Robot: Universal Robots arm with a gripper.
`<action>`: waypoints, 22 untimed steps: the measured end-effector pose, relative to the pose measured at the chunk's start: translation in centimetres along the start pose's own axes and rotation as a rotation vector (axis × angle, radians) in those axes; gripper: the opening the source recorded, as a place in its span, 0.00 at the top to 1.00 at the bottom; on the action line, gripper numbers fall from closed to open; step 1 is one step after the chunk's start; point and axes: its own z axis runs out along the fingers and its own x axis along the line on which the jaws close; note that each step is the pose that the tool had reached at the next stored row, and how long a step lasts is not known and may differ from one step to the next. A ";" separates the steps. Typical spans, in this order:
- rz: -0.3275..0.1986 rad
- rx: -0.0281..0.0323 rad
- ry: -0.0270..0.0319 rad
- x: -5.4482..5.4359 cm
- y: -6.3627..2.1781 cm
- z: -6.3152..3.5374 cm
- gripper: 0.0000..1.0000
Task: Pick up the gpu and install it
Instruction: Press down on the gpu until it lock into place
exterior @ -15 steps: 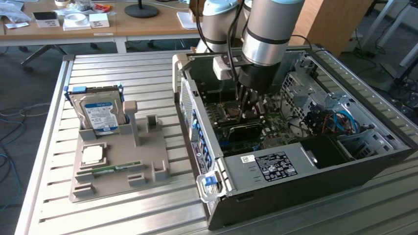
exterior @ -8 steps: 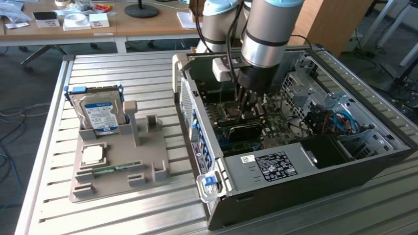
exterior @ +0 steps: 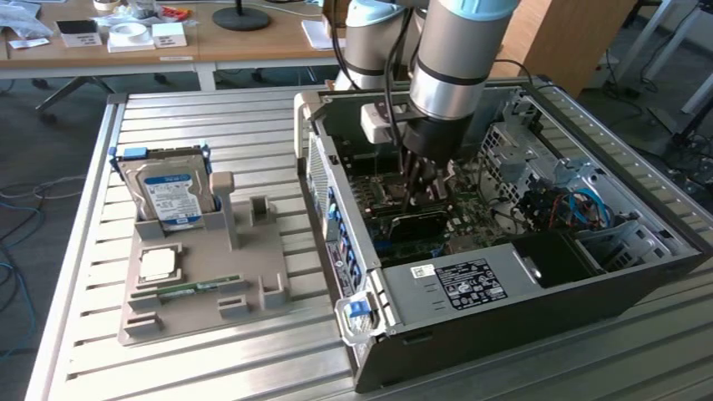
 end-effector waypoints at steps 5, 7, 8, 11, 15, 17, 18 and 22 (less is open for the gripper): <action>0.000 -0.0001 0.0002 0.0 -0.03 0.05 0.89; 0.000 -0.0002 -0.0001 0.0 -0.09 0.11 0.89; 0.000 -0.0003 0.0001 0.0 -0.09 0.11 0.89; 0.000 -0.0005 0.0001 0.1 -0.11 0.12 0.89; 0.000 -0.0007 0.0002 0.2 -0.11 0.13 0.89; 0.000 -0.0008 0.0002 0.2 -0.11 0.14 0.89; 0.000 -0.0007 0.0001 0.2 -0.11 0.14 0.89; 0.000 -0.0007 -0.0001 0.2 -0.11 0.22 0.89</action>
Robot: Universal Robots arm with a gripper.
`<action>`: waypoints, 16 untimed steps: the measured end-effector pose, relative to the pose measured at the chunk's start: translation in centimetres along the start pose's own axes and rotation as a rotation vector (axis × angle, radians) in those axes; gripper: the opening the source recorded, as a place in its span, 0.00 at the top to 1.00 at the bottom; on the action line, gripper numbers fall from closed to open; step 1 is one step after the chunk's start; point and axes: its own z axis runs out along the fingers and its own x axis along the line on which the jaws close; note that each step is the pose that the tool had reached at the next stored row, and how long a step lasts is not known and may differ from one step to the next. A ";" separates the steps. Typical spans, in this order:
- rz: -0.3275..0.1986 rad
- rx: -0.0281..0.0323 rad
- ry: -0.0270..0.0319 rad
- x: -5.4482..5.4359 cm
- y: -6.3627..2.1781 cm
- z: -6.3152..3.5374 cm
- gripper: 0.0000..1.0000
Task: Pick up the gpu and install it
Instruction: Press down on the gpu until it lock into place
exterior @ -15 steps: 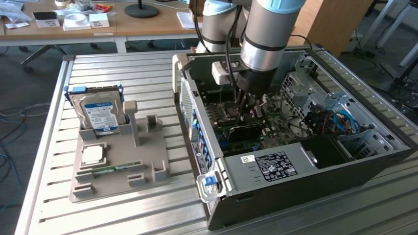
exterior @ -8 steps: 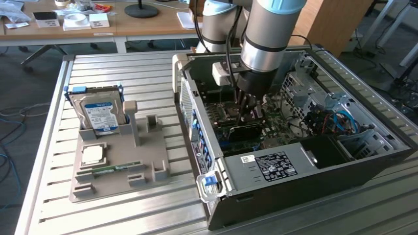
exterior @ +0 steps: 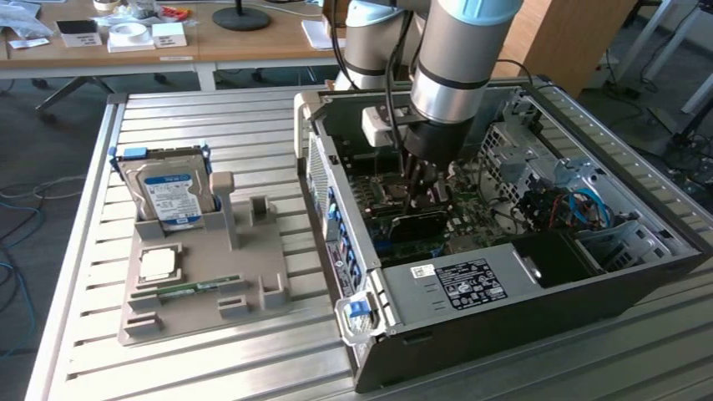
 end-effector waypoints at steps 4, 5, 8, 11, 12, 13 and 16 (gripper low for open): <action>0.000 0.0000 -0.0005 -0.1 -0.01 0.06 0.89; 0.000 -0.0001 -0.0004 -0.1 0.00 0.05 0.89; 0.000 0.0000 -0.0004 -0.2 0.01 0.06 0.89; 0.000 -0.0001 -0.0004 -0.3 0.00 0.06 0.89; 0.000 -0.0001 -0.0004 -0.2 0.00 0.06 0.89; 0.000 -0.0001 -0.0004 -0.1 0.00 0.07 0.89; 0.000 -0.0001 -0.0003 -0.1 0.01 0.07 0.89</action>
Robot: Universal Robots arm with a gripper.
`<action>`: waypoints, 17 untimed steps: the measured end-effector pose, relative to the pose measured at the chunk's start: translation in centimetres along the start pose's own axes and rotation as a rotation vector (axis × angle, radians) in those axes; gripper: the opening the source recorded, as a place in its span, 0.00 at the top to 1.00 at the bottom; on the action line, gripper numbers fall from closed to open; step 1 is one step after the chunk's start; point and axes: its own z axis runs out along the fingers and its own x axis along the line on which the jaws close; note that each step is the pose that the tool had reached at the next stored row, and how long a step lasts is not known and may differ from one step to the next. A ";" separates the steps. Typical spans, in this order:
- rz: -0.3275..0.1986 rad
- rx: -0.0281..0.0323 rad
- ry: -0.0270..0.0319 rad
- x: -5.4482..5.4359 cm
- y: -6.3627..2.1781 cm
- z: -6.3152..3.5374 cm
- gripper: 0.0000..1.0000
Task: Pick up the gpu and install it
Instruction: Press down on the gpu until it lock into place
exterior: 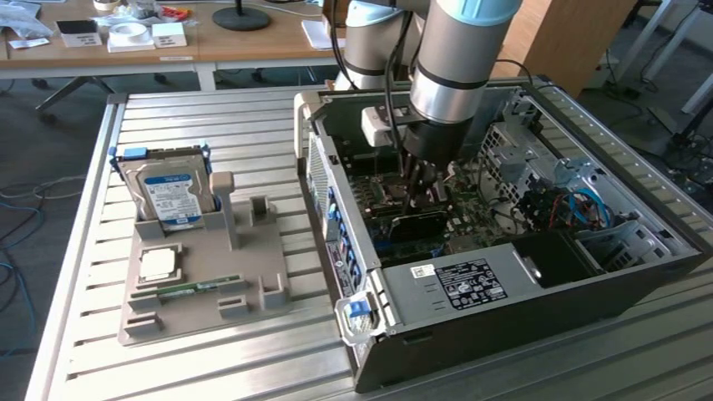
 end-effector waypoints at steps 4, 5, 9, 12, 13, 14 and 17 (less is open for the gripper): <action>0.000 0.0000 -0.0001 0.0 0.00 0.14 0.89; 0.000 0.0000 0.0000 0.0 0.00 0.14 0.89; 0.000 0.0000 -0.0001 0.0 0.00 0.32 0.89; 0.000 0.0000 0.0001 0.0 0.00 0.33 0.89; 0.000 0.0002 -0.0005 0.0 0.00 0.40 0.89; 0.000 0.0001 -0.0002 0.0 0.00 0.41 0.89; 0.000 0.0001 -0.0002 0.0 0.00 0.41 0.89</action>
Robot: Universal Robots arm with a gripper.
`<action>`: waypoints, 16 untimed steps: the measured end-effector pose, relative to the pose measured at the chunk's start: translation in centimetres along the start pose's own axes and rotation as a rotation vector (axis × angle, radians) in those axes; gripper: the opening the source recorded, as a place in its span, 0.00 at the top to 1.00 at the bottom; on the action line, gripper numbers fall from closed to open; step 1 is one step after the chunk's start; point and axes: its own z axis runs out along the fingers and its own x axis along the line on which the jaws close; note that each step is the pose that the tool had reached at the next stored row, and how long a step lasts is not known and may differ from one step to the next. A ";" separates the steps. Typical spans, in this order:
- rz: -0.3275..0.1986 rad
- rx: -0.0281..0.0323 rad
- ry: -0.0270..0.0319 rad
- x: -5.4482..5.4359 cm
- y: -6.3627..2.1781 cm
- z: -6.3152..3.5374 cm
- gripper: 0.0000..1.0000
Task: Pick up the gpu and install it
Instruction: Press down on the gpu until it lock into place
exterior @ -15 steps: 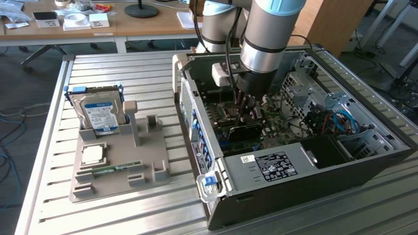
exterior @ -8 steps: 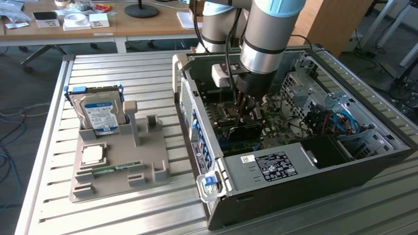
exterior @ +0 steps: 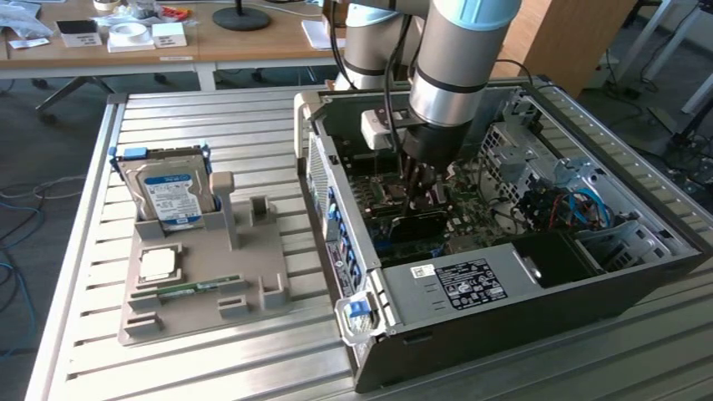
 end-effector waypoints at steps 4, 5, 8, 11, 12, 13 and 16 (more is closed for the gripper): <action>0.000 -0.0001 0.0002 0.0 0.01 0.02 0.89; 0.000 -0.0002 0.0002 0.0 0.01 0.02 0.89; 0.000 -0.0001 0.0001 0.0 0.02 0.04 0.89; 0.000 -0.0001 0.0001 0.0 0.03 0.08 0.89; 0.000 -0.0001 0.0002 0.0 0.03 0.07 0.89; 0.000 -0.0001 0.0001 0.0 0.03 0.08 0.89; 0.000 -0.0001 0.0006 0.0 0.06 0.15 0.89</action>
